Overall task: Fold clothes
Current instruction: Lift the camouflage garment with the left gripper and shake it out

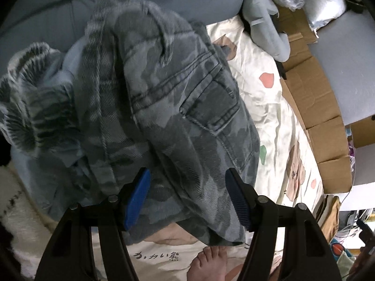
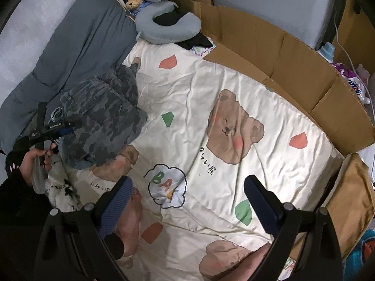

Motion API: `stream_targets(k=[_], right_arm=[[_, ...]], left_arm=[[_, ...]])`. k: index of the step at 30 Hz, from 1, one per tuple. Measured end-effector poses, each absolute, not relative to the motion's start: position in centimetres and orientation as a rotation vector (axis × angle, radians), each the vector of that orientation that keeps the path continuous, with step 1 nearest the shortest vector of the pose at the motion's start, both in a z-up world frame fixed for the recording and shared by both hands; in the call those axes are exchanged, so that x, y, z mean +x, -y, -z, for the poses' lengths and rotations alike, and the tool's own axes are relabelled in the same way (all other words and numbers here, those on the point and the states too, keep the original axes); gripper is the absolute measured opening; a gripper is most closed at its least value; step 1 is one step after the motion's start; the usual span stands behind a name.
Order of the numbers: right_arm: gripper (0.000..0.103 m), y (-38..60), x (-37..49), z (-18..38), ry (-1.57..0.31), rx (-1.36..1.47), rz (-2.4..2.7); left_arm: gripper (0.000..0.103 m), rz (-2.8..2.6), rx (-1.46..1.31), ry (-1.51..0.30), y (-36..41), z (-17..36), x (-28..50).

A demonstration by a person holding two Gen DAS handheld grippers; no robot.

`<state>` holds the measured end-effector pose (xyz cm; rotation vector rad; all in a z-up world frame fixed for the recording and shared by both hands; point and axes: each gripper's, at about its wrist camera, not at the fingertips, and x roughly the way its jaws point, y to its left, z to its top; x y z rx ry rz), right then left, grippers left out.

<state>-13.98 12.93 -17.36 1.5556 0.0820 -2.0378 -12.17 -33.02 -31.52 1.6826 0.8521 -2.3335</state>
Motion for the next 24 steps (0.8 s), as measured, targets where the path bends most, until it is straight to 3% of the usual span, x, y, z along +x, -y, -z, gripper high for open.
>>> stream_targets(k=[21, 23, 24], right_arm=[[0.096, -11.7, -13.4, 23.4, 0.004, 1.662, 2.025], [0.096, -11.8, -13.5, 23.7, 0.019, 1.668, 2.030], [0.096, -11.8, -13.6, 23.8, 0.025, 1.672, 2.030]], left_arm=[[0.066, 2.429, 1.570, -0.994, 35.5, 33.4, -14.5], [0.055, 2.439, 1.571, -0.996, 35.5, 33.4, -14.8], [0.043, 2.442, 1.576, -0.994, 35.5, 33.4, -14.9]])
